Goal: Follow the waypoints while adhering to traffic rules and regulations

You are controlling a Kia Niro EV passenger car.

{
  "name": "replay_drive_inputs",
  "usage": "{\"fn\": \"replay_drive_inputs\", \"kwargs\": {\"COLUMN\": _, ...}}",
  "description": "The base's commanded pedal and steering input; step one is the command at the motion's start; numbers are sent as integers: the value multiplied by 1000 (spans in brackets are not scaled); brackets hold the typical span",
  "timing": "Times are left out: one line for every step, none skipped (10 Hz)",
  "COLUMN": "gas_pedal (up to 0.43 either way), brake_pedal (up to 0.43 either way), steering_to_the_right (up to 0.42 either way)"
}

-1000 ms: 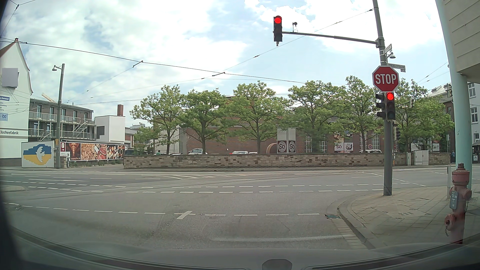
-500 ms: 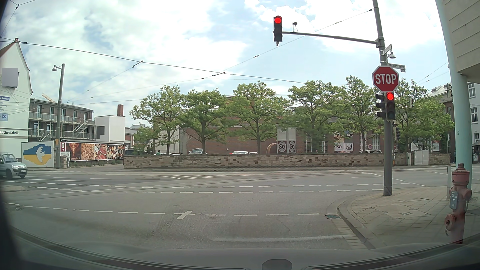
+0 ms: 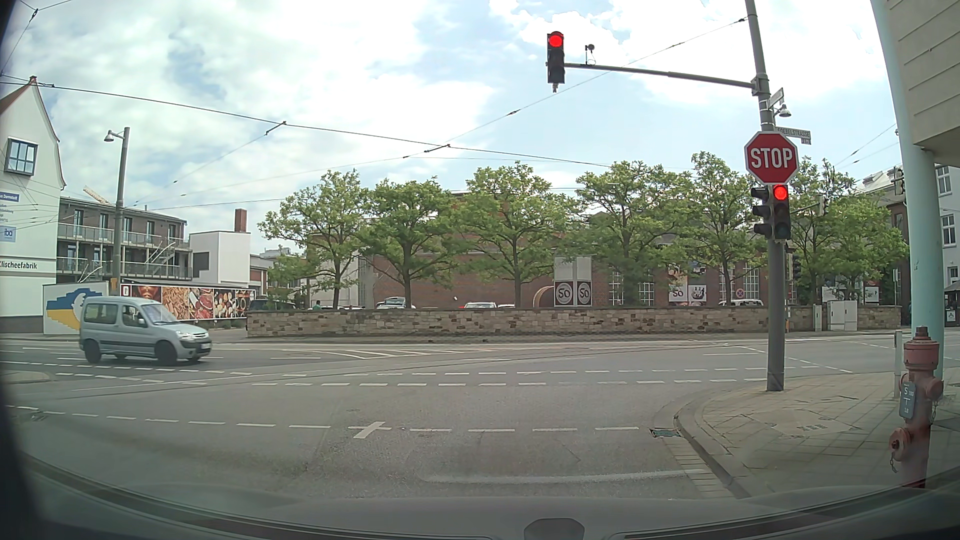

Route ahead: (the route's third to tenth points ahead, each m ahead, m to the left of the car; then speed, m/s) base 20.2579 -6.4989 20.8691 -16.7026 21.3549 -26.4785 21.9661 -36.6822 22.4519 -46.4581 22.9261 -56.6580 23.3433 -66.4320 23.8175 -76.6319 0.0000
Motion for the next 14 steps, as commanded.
{"fn": "replay_drive_inputs", "kwargs": {"gas_pedal": 0, "brake_pedal": 323, "steering_to_the_right": 36}}
{"fn": "replay_drive_inputs", "kwargs": {"gas_pedal": 0, "brake_pedal": 323, "steering_to_the_right": 36}}
{"fn": "replay_drive_inputs", "kwargs": {"gas_pedal": 0, "brake_pedal": 323, "steering_to_the_right": 36}}
{"fn": "replay_drive_inputs", "kwargs": {"gas_pedal": 0, "brake_pedal": 323, "steering_to_the_right": 36}}
{"fn": "replay_drive_inputs", "kwargs": {"gas_pedal": 0, "brake_pedal": 323, "steering_to_the_right": 36}}
{"fn": "replay_drive_inputs", "kwargs": {"gas_pedal": 0, "brake_pedal": 323, "steering_to_the_right": 36}}
{"fn": "replay_drive_inputs", "kwargs": {"gas_pedal": 0, "brake_pedal": 317, "steering_to_the_right": 36}}
{"fn": "replay_drive_inputs", "kwargs": {"gas_pedal": 0, "brake_pedal": 323, "steering_to_the_right": 36}}
{"fn": "replay_drive_inputs", "kwargs": {"gas_pedal": 0, "brake_pedal": 323, "steering_to_the_right": 36}}
{"fn": "replay_drive_inputs", "kwargs": {"gas_pedal": 0, "brake_pedal": 323, "steering_to_the_right": 36}}
{"fn": "replay_drive_inputs", "kwargs": {"gas_pedal": 0, "brake_pedal": 323, "steering_to_the_right": 36}}
{"fn": "replay_drive_inputs", "kwargs": {"gas_pedal": 0, "brake_pedal": 317, "steering_to_the_right": 36}}
{"fn": "replay_drive_inputs", "kwargs": {"gas_pedal": 0, "brake_pedal": 323, "steering_to_the_right": 36}}
{"fn": "replay_drive_inputs", "kwargs": {"gas_pedal": 0, "brake_pedal": 323, "steering_to_the_right": 36}}
